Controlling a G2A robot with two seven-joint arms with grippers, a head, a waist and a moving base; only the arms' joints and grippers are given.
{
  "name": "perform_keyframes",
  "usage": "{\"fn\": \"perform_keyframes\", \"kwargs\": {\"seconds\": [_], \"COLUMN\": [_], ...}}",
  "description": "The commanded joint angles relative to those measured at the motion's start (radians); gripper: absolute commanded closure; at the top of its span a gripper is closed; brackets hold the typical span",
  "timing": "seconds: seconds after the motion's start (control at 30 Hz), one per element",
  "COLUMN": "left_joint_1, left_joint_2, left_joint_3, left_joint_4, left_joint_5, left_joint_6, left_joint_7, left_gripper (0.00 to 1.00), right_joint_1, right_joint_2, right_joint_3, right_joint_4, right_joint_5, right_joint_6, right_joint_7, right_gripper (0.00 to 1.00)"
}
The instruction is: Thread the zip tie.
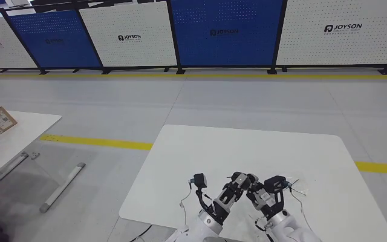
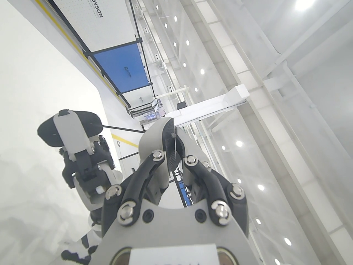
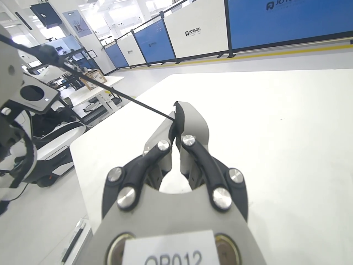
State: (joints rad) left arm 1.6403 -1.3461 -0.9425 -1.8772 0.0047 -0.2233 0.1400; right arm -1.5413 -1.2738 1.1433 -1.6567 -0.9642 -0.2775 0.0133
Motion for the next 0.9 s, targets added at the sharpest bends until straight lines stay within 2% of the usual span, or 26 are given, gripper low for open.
{"fn": "perform_keyframes", "kwargs": {"seconds": [0.0,0.23,0.37,0.6,0.87], "left_joint_1": [-0.011,-0.057,-0.080,-0.098,-0.125], "left_joint_2": [-0.002,-0.009,-0.013,-0.016,-0.026], "left_joint_3": [-0.003,-0.028,-0.051,-0.077,-0.075], "left_joint_4": [0.013,0.068,0.111,0.172,0.251], "left_joint_5": [-0.006,-0.054,-0.101,-0.141,-0.178], "left_joint_6": [0.017,0.043,0.060,0.073,0.065], "left_joint_7": [0.013,0.057,0.078,0.097,0.123], "left_gripper": [1.00,1.00,1.00,1.00,1.00], "right_joint_1": [-0.006,-0.064,-0.119,-0.230,-0.334], "right_joint_2": [0.000,0.012,0.019,0.043,0.081], "right_joint_3": [0.008,0.084,0.147,0.272,0.435], "right_joint_4": [-0.007,-0.034,-0.061,-0.128,-0.170], "right_joint_5": [0.020,0.044,0.085,0.215,0.402], "right_joint_6": [-0.003,-0.021,-0.048,-0.062,-0.062], "right_joint_7": [-0.024,-0.089,-0.152,-0.257,-0.326], "right_gripper": [0.00,0.00,0.00,0.00,0.00]}}
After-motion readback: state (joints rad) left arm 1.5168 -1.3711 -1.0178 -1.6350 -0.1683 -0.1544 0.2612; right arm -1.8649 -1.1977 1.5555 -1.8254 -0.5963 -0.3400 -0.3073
